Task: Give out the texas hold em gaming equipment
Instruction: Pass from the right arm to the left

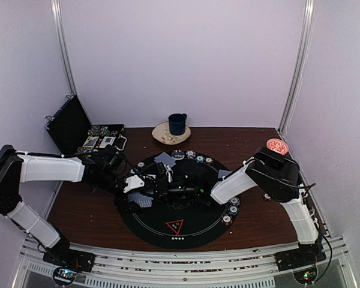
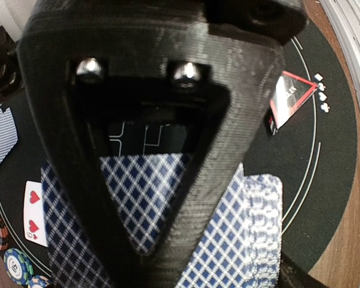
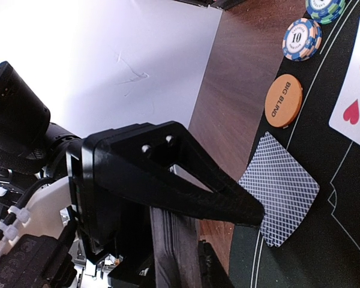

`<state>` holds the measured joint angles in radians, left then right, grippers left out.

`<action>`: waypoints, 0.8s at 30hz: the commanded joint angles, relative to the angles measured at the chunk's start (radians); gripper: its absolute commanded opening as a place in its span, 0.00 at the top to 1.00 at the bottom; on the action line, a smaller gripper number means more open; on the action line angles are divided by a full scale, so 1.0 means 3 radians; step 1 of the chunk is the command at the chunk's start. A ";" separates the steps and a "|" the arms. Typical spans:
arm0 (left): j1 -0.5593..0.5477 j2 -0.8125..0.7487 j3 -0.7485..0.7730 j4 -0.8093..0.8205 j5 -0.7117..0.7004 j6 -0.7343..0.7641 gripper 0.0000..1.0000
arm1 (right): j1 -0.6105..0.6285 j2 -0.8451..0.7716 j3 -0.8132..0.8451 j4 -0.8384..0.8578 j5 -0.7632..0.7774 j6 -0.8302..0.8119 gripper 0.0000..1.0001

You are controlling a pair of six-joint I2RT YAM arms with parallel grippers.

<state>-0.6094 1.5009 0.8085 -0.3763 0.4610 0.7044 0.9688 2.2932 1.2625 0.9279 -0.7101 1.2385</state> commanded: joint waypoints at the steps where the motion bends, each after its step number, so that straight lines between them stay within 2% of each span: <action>1: -0.0032 0.0049 -0.0041 0.0149 -0.0079 -0.0006 0.24 | 0.0018 -0.0182 -0.0016 0.0177 -0.0006 0.0038 1.00; 8: -0.0038 0.0037 -0.0046 0.0145 -0.0078 -0.0009 0.37 | 0.0037 -0.0164 0.0003 0.0158 -0.0009 0.0061 1.00; 12: -0.0034 0.0048 -0.0043 0.0150 -0.0079 -0.0014 0.38 | 0.0048 -0.0151 0.0029 0.0163 -0.0030 0.0071 1.00; 15: -0.0037 0.0048 -0.0046 0.0181 -0.0102 -0.0042 0.39 | 0.0072 -0.0135 0.0068 0.0152 -0.0055 0.0074 0.96; 18: -0.0036 0.0058 -0.0041 0.0211 -0.0130 -0.0085 0.44 | 0.0097 -0.0133 0.0082 0.0140 -0.0055 0.0068 0.92; 24: -0.0035 0.0064 -0.0041 0.0212 -0.0126 -0.0083 0.45 | 0.0106 -0.0157 0.0077 0.0150 -0.0056 0.0089 0.86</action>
<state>-0.6128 1.5047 0.8055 -0.3748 0.4488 0.6746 0.9741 2.2932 1.2568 0.9085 -0.6994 1.2297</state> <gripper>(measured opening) 0.675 0.139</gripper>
